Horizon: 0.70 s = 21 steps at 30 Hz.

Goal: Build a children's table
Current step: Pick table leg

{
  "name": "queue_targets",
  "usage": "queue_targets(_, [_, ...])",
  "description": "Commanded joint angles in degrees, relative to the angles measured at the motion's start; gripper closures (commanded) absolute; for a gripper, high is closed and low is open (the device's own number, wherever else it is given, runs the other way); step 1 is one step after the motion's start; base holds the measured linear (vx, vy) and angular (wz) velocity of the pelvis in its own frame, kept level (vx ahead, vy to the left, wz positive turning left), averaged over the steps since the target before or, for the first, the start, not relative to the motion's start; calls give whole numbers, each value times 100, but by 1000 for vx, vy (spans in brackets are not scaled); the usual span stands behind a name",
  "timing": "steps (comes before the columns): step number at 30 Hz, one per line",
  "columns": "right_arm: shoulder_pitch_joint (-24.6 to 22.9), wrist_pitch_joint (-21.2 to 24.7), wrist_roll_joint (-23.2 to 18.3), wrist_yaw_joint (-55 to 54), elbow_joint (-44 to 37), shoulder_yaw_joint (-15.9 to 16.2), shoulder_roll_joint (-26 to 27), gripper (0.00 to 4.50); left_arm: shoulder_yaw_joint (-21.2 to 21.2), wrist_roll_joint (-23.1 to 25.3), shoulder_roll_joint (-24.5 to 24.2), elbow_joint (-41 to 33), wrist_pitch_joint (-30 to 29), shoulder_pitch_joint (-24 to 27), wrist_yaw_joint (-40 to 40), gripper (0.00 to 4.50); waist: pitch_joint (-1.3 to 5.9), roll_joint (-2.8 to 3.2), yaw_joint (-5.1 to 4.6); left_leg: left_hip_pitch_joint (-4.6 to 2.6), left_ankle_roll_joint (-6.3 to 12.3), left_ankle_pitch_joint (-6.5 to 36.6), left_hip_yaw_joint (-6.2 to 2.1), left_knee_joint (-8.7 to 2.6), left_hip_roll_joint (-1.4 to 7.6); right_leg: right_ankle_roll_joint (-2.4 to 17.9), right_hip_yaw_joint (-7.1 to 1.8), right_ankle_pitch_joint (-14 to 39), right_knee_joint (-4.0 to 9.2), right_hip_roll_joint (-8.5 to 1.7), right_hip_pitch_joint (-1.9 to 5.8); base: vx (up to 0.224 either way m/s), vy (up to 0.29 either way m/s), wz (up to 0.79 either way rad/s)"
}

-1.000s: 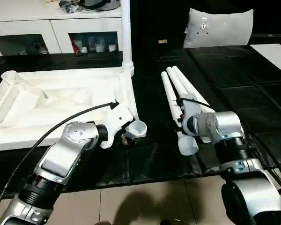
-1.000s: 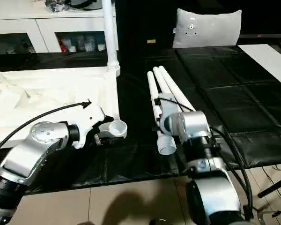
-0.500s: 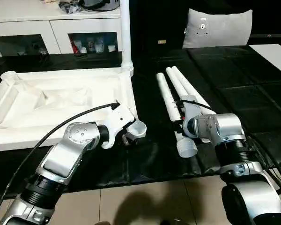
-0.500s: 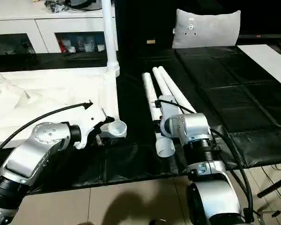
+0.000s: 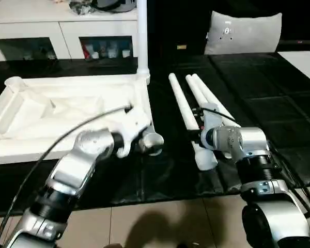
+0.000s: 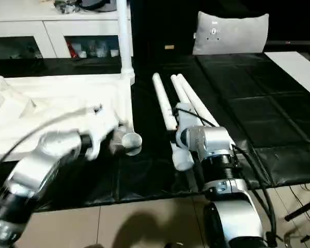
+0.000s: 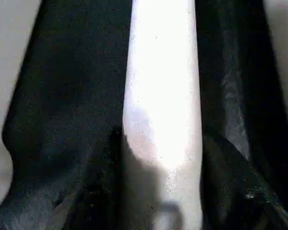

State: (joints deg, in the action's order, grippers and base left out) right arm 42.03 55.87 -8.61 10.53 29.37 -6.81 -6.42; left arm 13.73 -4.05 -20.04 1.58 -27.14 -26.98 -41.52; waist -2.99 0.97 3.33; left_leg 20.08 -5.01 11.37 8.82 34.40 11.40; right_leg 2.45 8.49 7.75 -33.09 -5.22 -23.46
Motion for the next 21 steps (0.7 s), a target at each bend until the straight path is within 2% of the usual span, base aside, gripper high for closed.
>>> queue_targets(1, [24,-216,-125,-3,-224,-192,-19,264,-160,-95,108,133,61,-103,178,30,437,57,10,17,-31,798,0,-388,101,354,-324,1975,375,-320,379,0,0,0])
queue_targets(2, [14,-330,-159,7,-288,-253,-29,264,-227,-128,183,186,97,-152,255,30,438,28,0,15,0,816,26,-372,86,352,-320,1965,404,-308,370,0,0,0])
queue_targets(4, [14,-629,-333,64,-441,-505,-32,264,-416,-220,373,327,99,-320,468,30,449,24,18,22,19,739,13,-374,99,393,-322,1857,373,-311,383,0,0,0])
queue_targets(5, [9,-762,-395,116,-478,-570,-28,264,-469,-256,426,362,94,-367,515,30,449,-9,14,34,60,737,30,-372,95,386,-327,1853,388,-312,389,0,0,0])
queue_targets(6, [0,-992,-543,248,-568,-707,-21,264,-619,-349,572,462,76,-495,660,30,457,-5,29,31,76,707,18,-369,97,402,-321,1832,359,-320,395,0,0,0])
queue_targets(8, [1,-1086,-695,393,-651,-819,-11,264,-799,-484,734,567,-11,-637,817,30,447,-14,36,29,144,728,36,-361,82,392,-314,1926,396,-316,391,0,0,0])
queue_targets(9, [0,-1215,-893,621,-753,-938,5,264,-1020,-669,928,689,-145,-813,996,0,442,-46,30,46,202,718,57,-354,75,408,-314,1957,392,-308,396,0,0,0])
queue_targets(10, [-12,-1310,-1038,826,-829,-994,11,264,-1145,-754,1047,775,-171,-930,1127,0,448,-109,55,40,245,692,49,-357,91,383,-308,2011,408,-321,399,0,0,0])
queue_targets(12, [-28,-1308,-1183,1004,-888,-1053,13,264,-1297,-896,1179,876,-236,-1054,1236,0,447,-71,83,56,308,630,46,-349,86,359,-294,2097,407,-325,393,0,0,0])
queue_targets(13, [-50,-1311,-1319,1195,-931,-1092,8,264,-1401,-1013,1282,946,-232,-1159,1297,0,441,-84,72,73,332,598,49,-345,78,340,-291,2115,425,-318,396,0,0,0])
queue_targets(14, [-89,-1303,-1585,1572,-1003,-1171,2,264,-1633,-1284,1496,1070,-257,-1367,1423,0,458,-115,102,83,404,497,70,-327,63,369,-297,2046,410,-319,412,0,0,0])
queue_targets(15, [-133,-1308,-1778,1825,-1085,-1214,14,264,-1817,-1494,1652,1126,-313,-1500,1523,0,464,-103,131,75,431,472,56,-326,79,382,-297,2009,416,-333,402,0,0,0])
queue_targets(16, [-133,-1308,-1778,1825,-1085,-1214,14,264,-1817,-1494,1652,1126,-313,-1500,1523,0,472,-170,151,104,484,376,55,-326,85,416,-295,1877,380,-332,423,0,0,0])
queue_targets(17, [-181,-1322,-1994,2073,-1178,-1262,39,264,-2000,-1707,1800,1170,-372,-1622,1625,0,468,-153,164,115,496,304,38,-329,108,472,-296,1796,360,-343,412,0,0,0])
queue_targets(18, [-249,-1257,-2238,2323,-1327,-1303,74,264,-2180,-1981,1953,1164,-510,-1715,1689,0,464,-159,178,100,516,334,55,-322,106,486,-293,1799,385,-338,403,0,0,0])
queue_targets(19, [-249,-1257,-2238,2323,-1327,-1303,74,264,-2180,-1981,1953,1164,-510,-1715,1689,0,475,-162,204,89,536,317,65,-306,102,512,-299,1740,373,-342,405,0,0,0])
queue_targets(20, [-361,-1142,-2579,2684,-1570,-1333,127,264,-2394,-2454,2179,1091,-797,-1821,1695,0,488,-169,242,112,576,175,42,-312,120,559,-302,1601,332,-345,405,0,0,0])
queue_targets(21, [-432,-1105,-2701,2828,-1680,-1298,136,264,-2486,-2628,2289,1045,-956,-1864,1704,0,474,-184,277,101,634,177,70,-300,118,645,-304,1542,345,-351,401,0,0,0])
